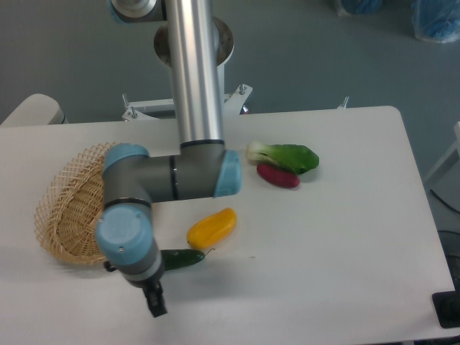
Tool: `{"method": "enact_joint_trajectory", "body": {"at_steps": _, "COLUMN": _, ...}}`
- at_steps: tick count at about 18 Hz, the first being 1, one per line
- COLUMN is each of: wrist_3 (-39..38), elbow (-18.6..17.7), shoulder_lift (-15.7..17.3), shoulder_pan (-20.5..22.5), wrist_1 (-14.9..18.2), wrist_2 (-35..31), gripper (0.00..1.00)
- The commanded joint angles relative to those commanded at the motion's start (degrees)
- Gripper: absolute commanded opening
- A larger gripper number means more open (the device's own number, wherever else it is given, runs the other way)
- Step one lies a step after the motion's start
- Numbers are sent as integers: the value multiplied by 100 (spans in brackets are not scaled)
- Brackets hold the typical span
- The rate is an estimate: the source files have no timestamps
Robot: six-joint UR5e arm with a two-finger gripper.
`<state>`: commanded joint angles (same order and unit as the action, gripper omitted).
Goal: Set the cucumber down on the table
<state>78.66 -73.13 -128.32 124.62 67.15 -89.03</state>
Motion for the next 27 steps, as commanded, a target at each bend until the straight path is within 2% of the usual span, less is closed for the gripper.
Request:
{"method": "enact_joint_trajectory", "body": {"at_steps": 6, "wrist_3": 53, "elbow": 70, "shoulder_lift": 132, "shoulder_pan": 642, "wrist_1": 404, "wrist_2": 70, "gripper": 97}}
{"method": "enact_joint_trajectory", "body": {"at_steps": 20, "wrist_3": 79, "elbow": 140, "shoulder_lift": 79, "shoulder_pan": 1494, "wrist_1": 351, "wrist_2": 149, "gripper": 100}}
{"method": "enact_joint_trajectory", "body": {"at_steps": 27, "wrist_3": 571, "elbow": 167, "shoulder_lift": 27, "shoulder_pan": 1680, "wrist_1": 352, "wrist_2": 105, "gripper": 100}}
